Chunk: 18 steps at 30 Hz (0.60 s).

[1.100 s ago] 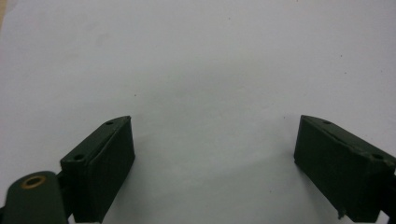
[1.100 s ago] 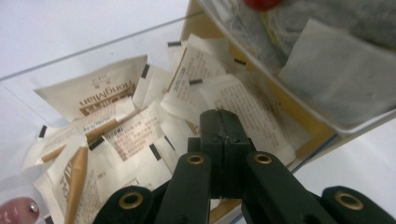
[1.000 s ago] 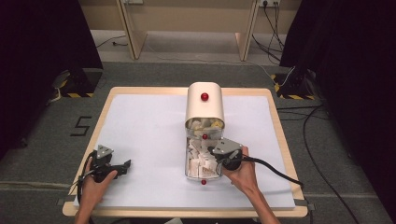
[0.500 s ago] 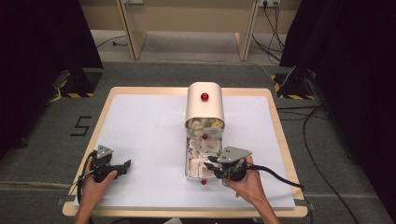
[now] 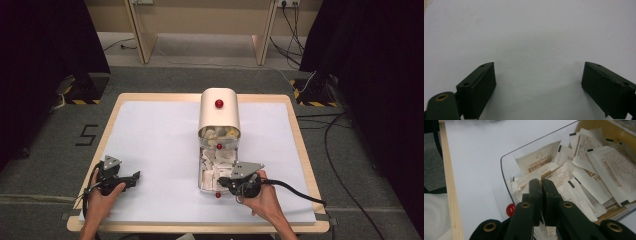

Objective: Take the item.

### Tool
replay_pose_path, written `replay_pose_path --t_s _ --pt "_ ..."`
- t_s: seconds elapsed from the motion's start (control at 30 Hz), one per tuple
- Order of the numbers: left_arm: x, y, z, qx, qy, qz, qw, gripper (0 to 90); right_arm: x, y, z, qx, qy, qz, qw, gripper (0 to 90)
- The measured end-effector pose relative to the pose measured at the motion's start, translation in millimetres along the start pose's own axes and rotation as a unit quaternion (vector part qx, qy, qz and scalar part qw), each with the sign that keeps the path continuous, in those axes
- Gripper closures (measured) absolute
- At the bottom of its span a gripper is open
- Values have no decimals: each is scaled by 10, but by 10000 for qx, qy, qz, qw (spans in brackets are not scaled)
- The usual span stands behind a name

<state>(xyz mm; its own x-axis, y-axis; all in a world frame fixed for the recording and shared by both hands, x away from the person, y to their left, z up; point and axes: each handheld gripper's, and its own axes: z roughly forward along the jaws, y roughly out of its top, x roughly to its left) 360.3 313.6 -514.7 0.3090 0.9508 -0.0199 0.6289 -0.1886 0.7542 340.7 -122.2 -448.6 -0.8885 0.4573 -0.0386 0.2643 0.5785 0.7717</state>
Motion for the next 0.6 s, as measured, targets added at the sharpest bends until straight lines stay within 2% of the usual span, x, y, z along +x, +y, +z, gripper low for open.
replay_pose_path --t_s 0.27,0.6 --pt "-1 0 0 -2 2 0 10000 114 -66 90 -207 -489 -98 133 9987 899" --pt "0 0 0 -1 0 -1 10000 114 -185 163 -468 -892 -374 267 9950 900"
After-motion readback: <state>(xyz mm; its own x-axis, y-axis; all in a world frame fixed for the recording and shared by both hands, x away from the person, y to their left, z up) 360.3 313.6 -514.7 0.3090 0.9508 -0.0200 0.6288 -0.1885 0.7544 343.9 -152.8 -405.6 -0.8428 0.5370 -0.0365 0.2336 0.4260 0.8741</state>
